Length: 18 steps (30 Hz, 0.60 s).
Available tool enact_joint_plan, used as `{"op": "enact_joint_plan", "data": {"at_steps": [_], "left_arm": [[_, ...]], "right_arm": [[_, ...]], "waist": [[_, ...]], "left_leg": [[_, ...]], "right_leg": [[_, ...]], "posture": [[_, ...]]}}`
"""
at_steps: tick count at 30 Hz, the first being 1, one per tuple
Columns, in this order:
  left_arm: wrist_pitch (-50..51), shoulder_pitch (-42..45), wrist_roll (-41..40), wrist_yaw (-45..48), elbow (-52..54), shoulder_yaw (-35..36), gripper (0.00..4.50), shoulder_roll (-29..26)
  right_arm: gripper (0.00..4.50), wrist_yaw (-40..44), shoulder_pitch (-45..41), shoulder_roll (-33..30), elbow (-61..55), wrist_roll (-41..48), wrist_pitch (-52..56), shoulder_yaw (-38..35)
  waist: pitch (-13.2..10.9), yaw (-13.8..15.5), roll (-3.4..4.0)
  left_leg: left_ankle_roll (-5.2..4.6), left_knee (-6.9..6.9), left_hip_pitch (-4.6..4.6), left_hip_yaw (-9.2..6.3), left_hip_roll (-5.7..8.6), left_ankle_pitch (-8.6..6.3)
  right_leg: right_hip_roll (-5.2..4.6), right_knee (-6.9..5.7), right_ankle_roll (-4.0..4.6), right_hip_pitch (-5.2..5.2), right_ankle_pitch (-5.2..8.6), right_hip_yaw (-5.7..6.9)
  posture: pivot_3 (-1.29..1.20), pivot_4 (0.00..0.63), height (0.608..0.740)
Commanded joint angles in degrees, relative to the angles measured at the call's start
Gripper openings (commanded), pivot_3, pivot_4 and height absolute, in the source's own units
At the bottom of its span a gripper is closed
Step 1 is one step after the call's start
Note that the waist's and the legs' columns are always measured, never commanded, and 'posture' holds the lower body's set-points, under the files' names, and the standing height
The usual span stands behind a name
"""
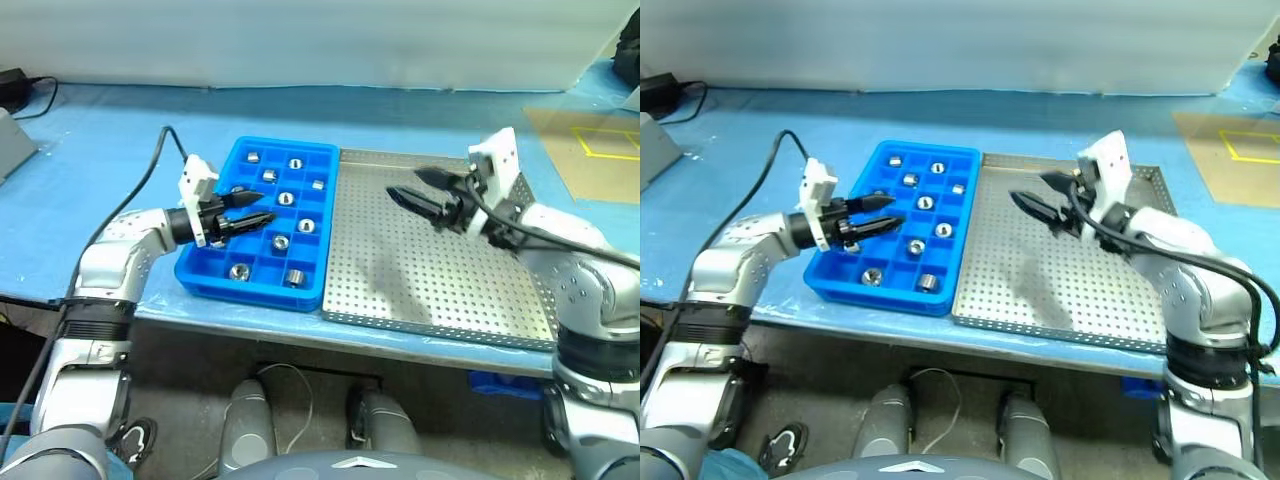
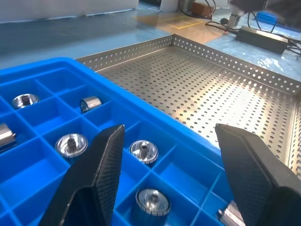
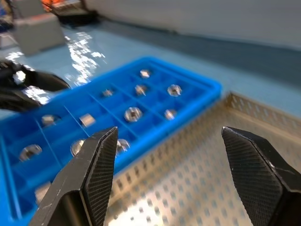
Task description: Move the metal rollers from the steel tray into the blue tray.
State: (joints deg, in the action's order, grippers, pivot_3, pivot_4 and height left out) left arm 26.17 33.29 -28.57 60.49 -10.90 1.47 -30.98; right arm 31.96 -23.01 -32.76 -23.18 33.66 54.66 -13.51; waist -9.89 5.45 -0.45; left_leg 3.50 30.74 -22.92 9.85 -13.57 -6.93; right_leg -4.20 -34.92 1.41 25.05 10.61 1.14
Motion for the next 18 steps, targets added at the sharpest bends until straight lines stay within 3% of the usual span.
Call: {"op": "enact_joint_plan", "data": {"at_steps": [1,18], "left_arm": [[-1.6,3.1,0.7,1.0,-1.0,-0.6,3.25,1.1],[-3.2,4.6,2.0,3.3,-3.7,-0.2,3.25,0.9]], "right_arm": [[3.61,-4.3,0.6,2.1,-0.4,-0.4,-2.8,-3.4],[3.61,-7.8,0.4,4.2,1.7,-1.0,-6.8,-0.7]], "waist": [[0.0,-0.4,0.0],[0.0,-0.7,0.05]], "left_leg": [[-0.01,0.04,-0.07,0.01,-0.01,0.0],[-0.25,0.2,-0.18,0.04,-0.03,-0.15]], "right_leg": [[0.0,0.02,0.0,0.06,0.0,0.0],[-0.05,0.08,0.05,0.03,-0.08,0.09]], "posture": [[-0.12,0.15,0.74],[-0.12,0.15,0.74]]}}
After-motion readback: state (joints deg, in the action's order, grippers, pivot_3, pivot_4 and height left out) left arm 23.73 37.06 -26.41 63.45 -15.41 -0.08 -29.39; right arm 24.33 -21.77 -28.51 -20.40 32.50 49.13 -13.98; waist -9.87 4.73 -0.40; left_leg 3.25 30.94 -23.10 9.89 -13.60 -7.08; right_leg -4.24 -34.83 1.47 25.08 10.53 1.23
